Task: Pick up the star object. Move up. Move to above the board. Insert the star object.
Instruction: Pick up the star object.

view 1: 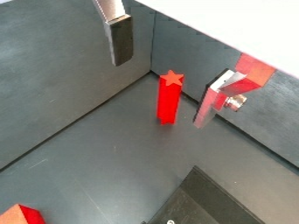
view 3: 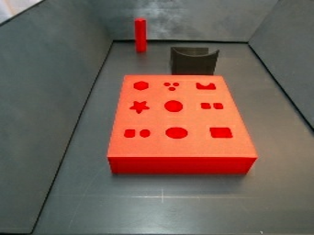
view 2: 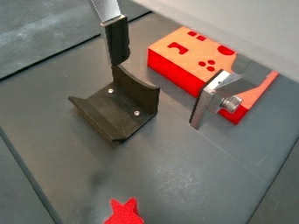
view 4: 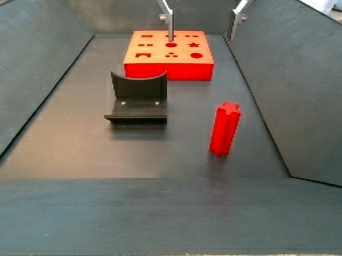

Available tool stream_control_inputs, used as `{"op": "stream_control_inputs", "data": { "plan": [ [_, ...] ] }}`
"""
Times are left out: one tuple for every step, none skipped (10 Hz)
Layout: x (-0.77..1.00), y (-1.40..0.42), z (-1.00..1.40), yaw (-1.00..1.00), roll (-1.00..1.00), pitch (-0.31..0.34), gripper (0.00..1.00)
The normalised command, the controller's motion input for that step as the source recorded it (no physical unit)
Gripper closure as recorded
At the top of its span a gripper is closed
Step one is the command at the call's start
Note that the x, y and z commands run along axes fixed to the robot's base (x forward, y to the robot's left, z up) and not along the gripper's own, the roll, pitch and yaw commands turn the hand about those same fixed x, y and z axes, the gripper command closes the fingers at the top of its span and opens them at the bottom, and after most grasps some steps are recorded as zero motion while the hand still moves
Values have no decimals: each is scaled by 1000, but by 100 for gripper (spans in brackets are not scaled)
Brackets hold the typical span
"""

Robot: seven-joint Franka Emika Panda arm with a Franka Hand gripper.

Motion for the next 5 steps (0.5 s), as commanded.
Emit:
{"op": "stream_control_inputs", "data": {
  "plan": [
    [-3, 146, -91, -160, 0, 0, 0],
    [-151, 417, -254, -454, 0, -17, 0],
    [-237, 414, -314, -497, 0, -37, 0],
    [-320, 460, -351, -449, 0, -27, 0],
    [-369, 491, -380, -389, -1, -31, 0]
  ]
}}
